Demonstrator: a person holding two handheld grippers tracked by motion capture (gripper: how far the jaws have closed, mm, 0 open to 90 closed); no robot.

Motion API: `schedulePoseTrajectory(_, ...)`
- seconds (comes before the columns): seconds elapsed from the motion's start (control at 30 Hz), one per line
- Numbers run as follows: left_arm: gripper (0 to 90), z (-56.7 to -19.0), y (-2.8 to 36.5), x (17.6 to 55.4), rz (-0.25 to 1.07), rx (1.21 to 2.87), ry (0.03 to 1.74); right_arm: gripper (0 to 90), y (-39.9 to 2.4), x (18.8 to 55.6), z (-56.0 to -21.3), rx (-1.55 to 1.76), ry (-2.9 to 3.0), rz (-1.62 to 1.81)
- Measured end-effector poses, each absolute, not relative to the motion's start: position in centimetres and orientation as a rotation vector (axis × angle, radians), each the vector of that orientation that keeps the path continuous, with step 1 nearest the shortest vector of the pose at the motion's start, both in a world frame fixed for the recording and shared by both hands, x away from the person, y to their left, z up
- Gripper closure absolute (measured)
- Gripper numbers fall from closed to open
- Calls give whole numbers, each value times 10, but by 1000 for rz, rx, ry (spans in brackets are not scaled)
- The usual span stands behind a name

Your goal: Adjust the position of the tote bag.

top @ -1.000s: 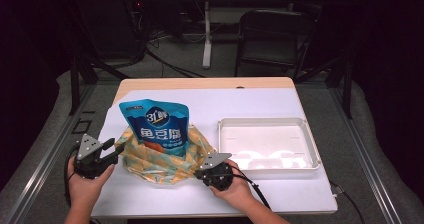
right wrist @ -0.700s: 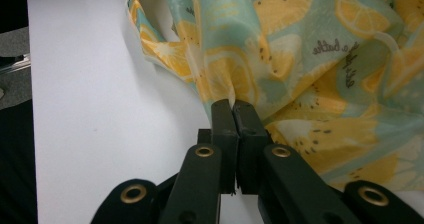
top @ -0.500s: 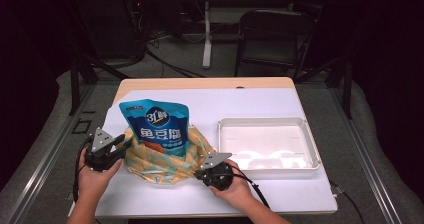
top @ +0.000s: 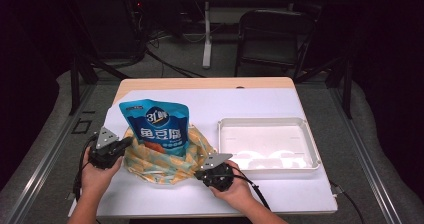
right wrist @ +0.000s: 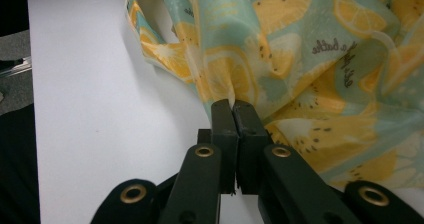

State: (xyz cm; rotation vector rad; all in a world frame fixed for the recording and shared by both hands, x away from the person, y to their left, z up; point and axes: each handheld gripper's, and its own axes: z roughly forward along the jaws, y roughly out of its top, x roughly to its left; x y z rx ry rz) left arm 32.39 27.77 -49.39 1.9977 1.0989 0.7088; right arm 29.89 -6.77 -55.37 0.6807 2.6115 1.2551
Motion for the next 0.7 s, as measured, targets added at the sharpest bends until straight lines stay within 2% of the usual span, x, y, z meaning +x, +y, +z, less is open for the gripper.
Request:
schedulePoseTrajectory(0.23,900,-484,285,337,730,1937,1131,895,-68,297,-554,674,2608,1250)
schedulePoseTrajectory(0.47,900,-490,294,363,670,1871,1210,900,-67,295,-554,679,2603,1262)
schedulePoseTrajectory(0.7,900,-507,293,377,648,1926,1252,889,-71,291,-553,704,2590,1284)
